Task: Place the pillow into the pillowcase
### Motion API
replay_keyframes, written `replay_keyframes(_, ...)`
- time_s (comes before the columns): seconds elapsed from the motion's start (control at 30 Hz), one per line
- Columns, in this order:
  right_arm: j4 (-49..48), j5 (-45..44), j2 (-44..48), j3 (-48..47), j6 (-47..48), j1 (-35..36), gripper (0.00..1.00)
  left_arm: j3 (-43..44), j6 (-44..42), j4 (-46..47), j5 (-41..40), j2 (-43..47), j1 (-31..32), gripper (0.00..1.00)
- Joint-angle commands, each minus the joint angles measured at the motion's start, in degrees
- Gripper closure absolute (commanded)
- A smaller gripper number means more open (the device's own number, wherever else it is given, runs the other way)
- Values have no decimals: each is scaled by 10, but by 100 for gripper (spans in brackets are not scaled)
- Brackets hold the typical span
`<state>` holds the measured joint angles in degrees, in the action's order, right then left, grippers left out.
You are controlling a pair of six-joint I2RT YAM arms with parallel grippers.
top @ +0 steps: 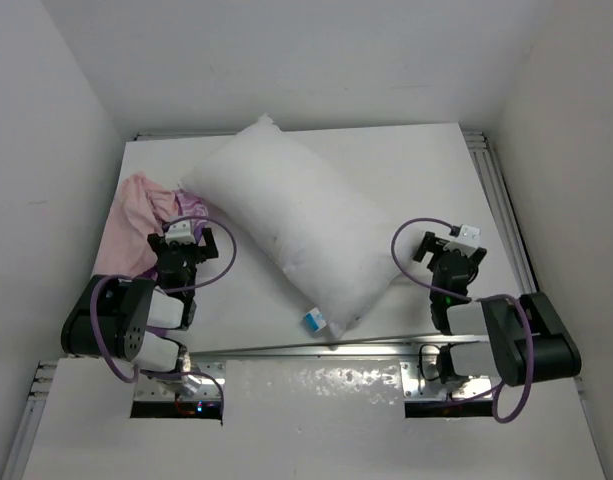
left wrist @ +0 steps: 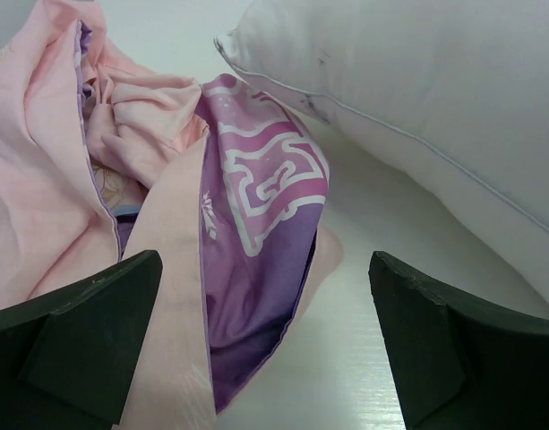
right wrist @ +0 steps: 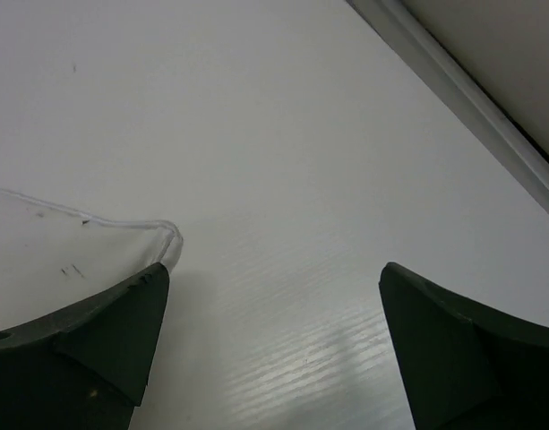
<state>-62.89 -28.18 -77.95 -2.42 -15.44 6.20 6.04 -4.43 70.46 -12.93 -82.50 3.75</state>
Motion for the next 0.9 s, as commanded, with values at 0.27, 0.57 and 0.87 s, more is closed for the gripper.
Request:
replay_keyframes(0.27,238,-157,198,-66,-43,3,1,110,-24,-120,46,47,-6,0)
replay_keyframes(0.57,494,421,251,-294,130,9,6,638,-129,-944,64,-9,-8,0)
replay_keyframes(0.87,713,242,-83,-642,281,347,1,664,-212,-1134,53,96,-8,27)
